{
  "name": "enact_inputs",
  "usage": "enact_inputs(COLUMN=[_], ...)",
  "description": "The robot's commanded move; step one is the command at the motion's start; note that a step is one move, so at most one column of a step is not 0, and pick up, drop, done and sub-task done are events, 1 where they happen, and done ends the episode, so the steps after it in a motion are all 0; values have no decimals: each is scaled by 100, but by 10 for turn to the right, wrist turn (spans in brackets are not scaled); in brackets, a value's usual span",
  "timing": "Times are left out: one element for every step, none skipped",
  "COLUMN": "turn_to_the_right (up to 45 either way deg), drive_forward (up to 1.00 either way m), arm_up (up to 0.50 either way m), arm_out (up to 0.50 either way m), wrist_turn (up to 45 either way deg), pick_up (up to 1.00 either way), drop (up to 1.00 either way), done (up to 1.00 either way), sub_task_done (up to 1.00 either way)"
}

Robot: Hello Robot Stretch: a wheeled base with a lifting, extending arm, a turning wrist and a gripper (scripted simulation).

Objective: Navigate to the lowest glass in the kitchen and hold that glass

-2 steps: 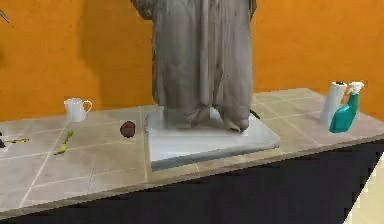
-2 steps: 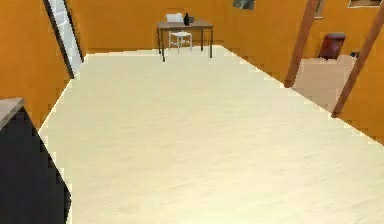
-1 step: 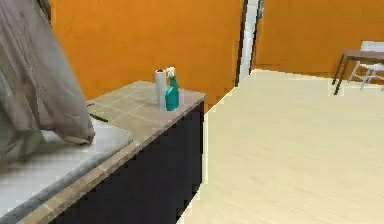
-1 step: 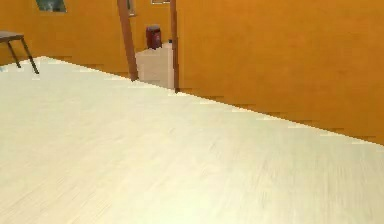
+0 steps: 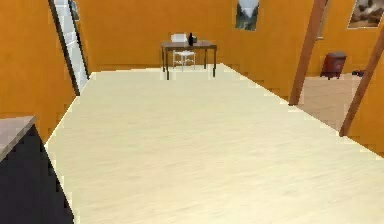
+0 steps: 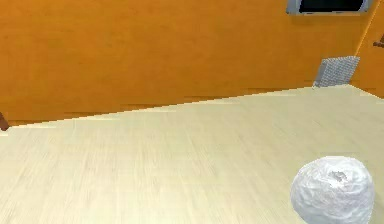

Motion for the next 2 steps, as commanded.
enact_inputs(turn_to_the_right=[0,0], drive_forward=[100,100], arm_up=[0,0], arm_out=[0,0], wrist_turn=[0,0], pick_up=[0,0], drop=[0,0], done=[0,0], sub_task_done=[0,0])
